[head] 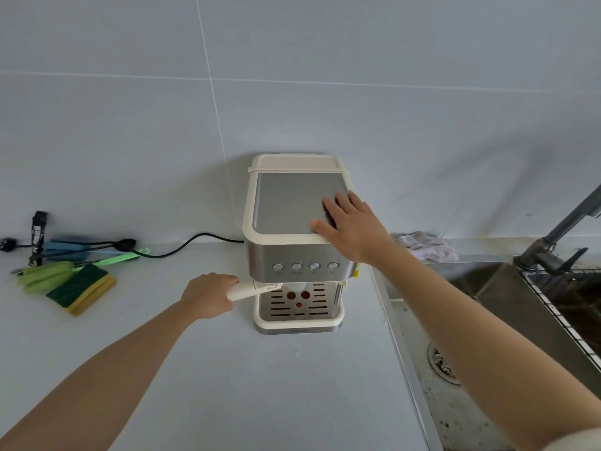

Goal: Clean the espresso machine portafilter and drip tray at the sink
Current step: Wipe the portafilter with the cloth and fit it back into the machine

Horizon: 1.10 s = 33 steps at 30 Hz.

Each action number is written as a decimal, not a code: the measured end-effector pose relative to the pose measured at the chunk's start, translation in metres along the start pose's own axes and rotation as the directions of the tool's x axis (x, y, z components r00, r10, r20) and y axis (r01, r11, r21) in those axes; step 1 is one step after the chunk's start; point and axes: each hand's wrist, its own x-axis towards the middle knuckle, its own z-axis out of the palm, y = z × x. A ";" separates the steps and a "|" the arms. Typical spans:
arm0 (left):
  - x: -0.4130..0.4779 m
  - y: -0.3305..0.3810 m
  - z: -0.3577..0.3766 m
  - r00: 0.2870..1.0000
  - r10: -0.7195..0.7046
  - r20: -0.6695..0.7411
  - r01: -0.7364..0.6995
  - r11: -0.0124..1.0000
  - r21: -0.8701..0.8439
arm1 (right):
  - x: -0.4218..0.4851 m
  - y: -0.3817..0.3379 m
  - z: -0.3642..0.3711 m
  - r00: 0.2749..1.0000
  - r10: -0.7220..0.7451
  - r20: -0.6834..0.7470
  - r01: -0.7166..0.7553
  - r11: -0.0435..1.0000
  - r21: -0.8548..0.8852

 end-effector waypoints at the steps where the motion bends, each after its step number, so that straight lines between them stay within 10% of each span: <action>1: 0.002 -0.001 -0.001 1.000 0.008 -0.001 -0.008 1.000 0.006 | 0.001 0.000 0.001 1.000 0.006 0.010 -0.006 1.000 -0.008; 33: 0.045 -0.012 -0.003 0.999 0.042 0.022 -0.039 0.993 -0.114 | 0.002 0.002 0.005 0.999 -0.024 -0.036 0.023 0.999 -0.024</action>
